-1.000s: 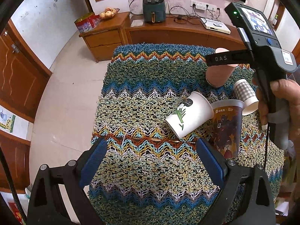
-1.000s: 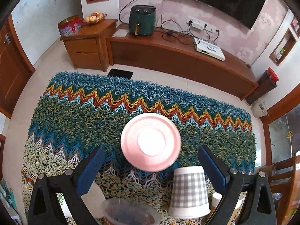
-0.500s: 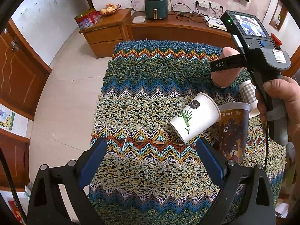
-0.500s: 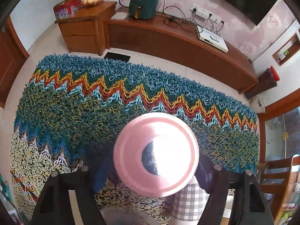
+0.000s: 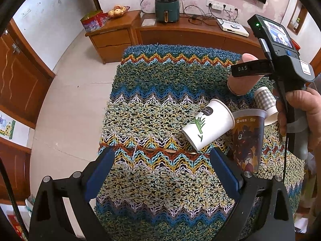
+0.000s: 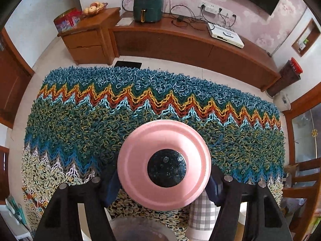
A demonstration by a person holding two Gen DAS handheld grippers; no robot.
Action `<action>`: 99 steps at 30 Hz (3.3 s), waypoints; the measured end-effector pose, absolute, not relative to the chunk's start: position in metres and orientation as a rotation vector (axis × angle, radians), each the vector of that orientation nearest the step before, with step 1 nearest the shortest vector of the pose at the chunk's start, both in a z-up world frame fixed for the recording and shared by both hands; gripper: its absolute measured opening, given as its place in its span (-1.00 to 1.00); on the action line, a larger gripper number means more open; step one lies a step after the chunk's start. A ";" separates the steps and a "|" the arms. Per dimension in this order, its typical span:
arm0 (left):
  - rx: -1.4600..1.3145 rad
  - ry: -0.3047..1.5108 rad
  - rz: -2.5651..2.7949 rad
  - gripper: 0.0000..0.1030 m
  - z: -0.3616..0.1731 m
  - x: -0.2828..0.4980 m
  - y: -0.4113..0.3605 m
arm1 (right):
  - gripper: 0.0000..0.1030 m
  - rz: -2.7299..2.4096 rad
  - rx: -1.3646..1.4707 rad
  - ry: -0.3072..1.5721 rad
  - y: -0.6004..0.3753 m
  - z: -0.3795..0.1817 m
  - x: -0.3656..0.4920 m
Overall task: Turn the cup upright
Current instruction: 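Lift the pink tumbler with the right gripper and turn it sideways, then close the left gripper on the pink tumbler while the right gripper opens and releases it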
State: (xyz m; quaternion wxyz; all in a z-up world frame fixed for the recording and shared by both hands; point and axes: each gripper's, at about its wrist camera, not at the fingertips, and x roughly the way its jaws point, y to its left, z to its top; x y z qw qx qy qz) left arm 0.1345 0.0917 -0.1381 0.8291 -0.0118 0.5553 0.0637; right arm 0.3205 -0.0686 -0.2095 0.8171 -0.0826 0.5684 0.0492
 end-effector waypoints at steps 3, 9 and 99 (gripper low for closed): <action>-0.023 1.176 0.129 0.87 -0.137 0.132 0.091 | 0.32 0.104 -0.151 1.187 -0.072 -0.201 0.312; -0.014 1.164 0.111 0.87 -0.133 0.125 0.087 | 0.32 0.107 -0.108 1.121 -0.080 -0.181 0.290; -0.057 1.173 0.141 0.88 -0.148 -0.059 -0.033 | 0.36 0.315 -0.028 0.983 -0.181 -0.225 -0.097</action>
